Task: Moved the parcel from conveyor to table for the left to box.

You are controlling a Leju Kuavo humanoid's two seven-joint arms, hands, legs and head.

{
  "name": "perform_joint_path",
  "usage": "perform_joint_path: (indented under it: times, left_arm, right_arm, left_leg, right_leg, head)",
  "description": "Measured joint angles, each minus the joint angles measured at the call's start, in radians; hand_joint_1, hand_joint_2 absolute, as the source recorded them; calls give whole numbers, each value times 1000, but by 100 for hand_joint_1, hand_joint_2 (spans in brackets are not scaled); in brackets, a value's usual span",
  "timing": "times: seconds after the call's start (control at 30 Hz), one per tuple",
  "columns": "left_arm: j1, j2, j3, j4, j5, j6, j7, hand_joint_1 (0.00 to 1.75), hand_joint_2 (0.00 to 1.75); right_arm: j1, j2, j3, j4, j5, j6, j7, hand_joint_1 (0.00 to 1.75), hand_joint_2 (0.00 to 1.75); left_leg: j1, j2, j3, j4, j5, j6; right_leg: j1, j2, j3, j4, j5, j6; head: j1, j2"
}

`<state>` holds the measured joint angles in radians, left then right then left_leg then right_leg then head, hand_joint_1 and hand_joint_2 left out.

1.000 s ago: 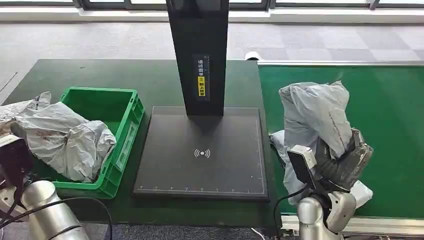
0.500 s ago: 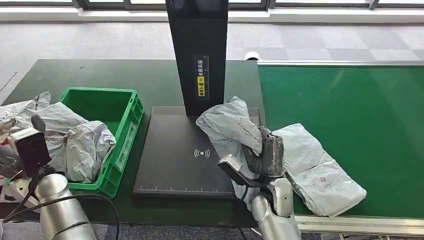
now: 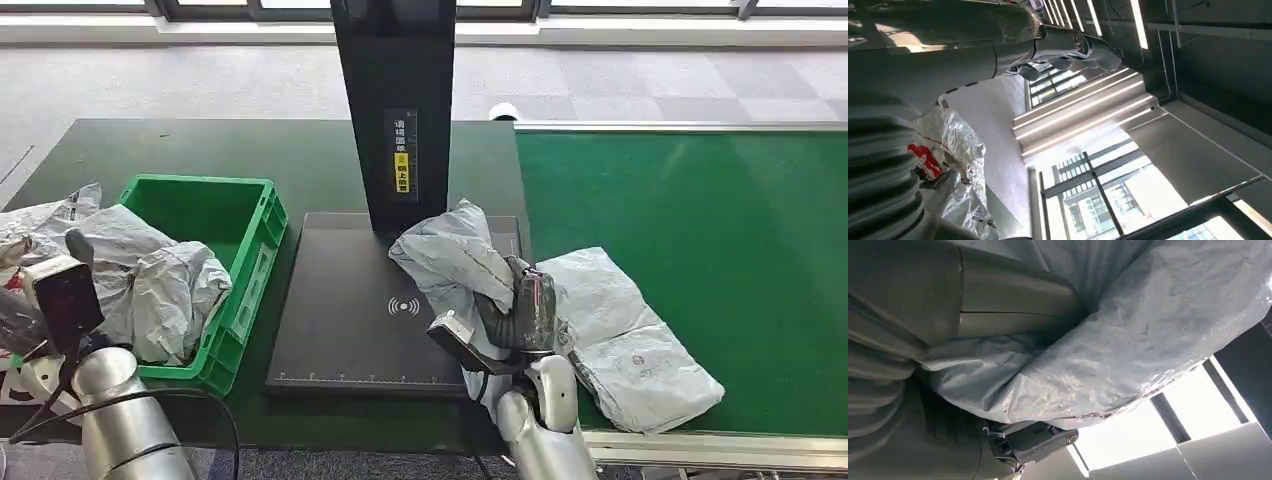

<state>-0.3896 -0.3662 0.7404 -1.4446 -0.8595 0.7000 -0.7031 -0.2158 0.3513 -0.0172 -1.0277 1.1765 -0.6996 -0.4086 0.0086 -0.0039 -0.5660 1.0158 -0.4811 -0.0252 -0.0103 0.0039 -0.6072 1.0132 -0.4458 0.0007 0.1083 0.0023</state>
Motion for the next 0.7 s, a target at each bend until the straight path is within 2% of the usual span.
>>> perform_joint_path:
  times: [0.7]
  left_arm:
    - [0, 0, 0, 6, 0, 0, 0, 0, 175]
  right_arm:
    - [0, 0, 1, 2, 0, 0, 0, 175, 175]
  left_leg:
    - [0, 0, 0, 0, 0, 0]
  right_leg:
    - [0, 0, 0, 0, 0, 0]
  head:
    - [0, 0]
